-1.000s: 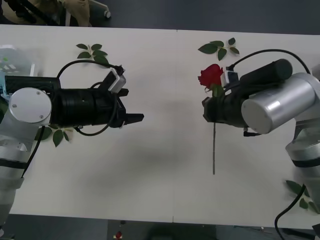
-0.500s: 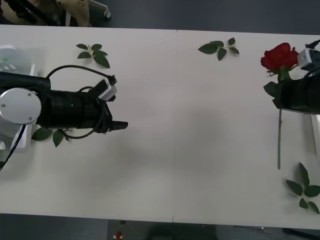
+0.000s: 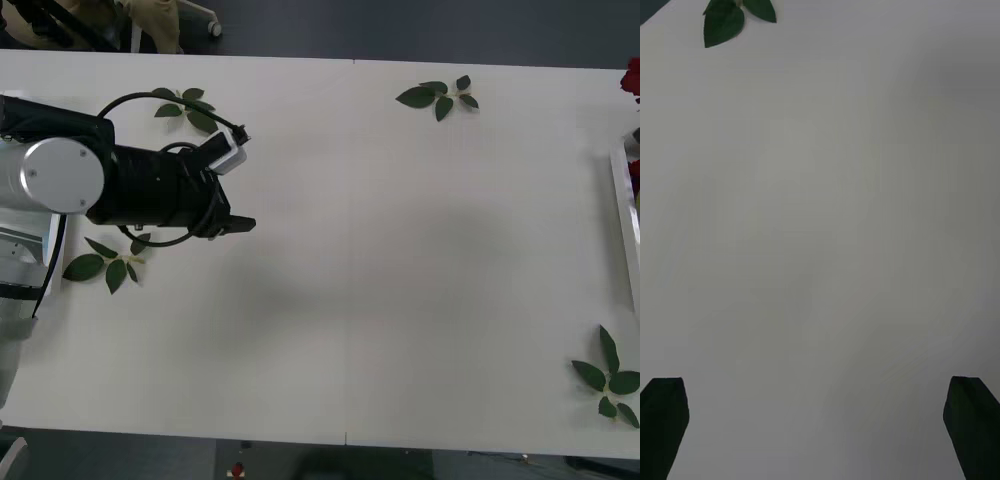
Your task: Put the red flowers into the right box and the blue flowers into the left box
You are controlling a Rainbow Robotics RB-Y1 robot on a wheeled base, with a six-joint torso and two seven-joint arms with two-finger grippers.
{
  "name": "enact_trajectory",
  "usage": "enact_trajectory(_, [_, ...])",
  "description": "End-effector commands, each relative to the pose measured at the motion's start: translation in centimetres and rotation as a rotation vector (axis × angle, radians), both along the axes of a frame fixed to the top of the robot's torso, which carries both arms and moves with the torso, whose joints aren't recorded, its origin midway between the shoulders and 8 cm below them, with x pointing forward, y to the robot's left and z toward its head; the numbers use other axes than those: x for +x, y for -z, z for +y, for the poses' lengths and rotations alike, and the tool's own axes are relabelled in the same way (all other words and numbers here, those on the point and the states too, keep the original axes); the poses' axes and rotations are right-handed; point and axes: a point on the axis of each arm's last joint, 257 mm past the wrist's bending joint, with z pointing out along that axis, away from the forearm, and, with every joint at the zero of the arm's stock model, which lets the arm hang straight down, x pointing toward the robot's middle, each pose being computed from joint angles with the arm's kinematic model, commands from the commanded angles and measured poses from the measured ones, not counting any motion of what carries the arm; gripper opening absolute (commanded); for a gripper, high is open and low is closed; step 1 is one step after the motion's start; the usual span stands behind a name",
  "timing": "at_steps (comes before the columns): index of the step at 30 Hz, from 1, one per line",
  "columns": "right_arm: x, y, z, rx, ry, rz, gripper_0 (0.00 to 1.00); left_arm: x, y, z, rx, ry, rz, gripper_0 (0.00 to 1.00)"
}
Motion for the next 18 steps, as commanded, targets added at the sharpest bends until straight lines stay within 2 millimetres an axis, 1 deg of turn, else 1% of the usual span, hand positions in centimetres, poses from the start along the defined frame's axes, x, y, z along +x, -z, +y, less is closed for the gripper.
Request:
enact_trajectory(1, [1.1, -3.1, -4.7, -0.100, 0.008, -0.056, 0.00, 1.4, -3.5, -0.8, -0.027, -0.039, -0.056, 1.00])
enact_trajectory(2, [1.1, -3.2, -5.4, -0.109, 0.012, -0.057, 0.00, 1.4, -3.7, -1.0, -0.029, -0.041, -0.059, 1.00])
enact_trajectory(4, [1.3, -3.6, -7.7, -0.143, 0.023, -0.064, 0.00, 1.2, -4.2, -0.9, -0.013, -0.064, -0.065, 1.00])
enact_trajectory(5, [1.3, -3.6, -8.2, -0.152, 0.026, -0.064, 0.00, 1.1, -4.4, -0.9, -0.012, -0.074, -0.060, 1.00])
enact_trajectory(7, [1.4, -3.8, -10.4, -0.176, 0.041, -0.068, 0.00, -0.3, -4.9, -1.2, -0.006, -0.108, -0.023, 1.00])
enact_trajectory(8, [1.3, -3.7, -10.8, -0.184, 0.043, -0.066, 0.00, -0.6, -5.1, -1.3, -0.004, -0.115, -0.017, 1.00])
enact_trajectory(10, [1.2, -3.7, -12.8, -0.209, 0.058, -0.066, 0.00, -1.8, -5.5, -1.7, 0.020, -0.127, -0.017, 1.00])
enact_trajectory(11, [1.1, -3.6, -13.7, -0.219, 0.065, -0.064, 0.00, -2.3, -5.3, -1.8, 0.022, -0.135, -0.009, 1.00])
enact_trajectory(12, [1.1, -3.5, -14.2, -0.223, 0.067, -0.065, 0.00, -2.5, -5.2, -1.9, 0.022, -0.134, -0.009, 1.00])
enact_trajectory(13, [1.2, -3.4, -15.1, -0.237, 0.073, -0.069, 0.00, -2.9, -4.6, -2.0, 0.016, -0.136, -0.006, 1.00])
enact_trajectory(14, [1.2, -3.3, -15.4, -0.239, 0.077, -0.070, 0.00, -3.1, -4.4, -2.1, 0.009, -0.137, -0.007, 1.00])
enact_trajectory(17, [1.4, -3.4, -17.5, -0.287, 0.087, -0.096, 0.00, -4.4, -2.8, -2.5, -0.034, -0.126, -0.009, 1.00])
enact_trajectory(18, [1.4, -3.5, -17.8, -0.292, 0.088, -0.100, 0.00, -4.6, -2.6, -2.5, -0.039, -0.123, -0.010, 1.00])
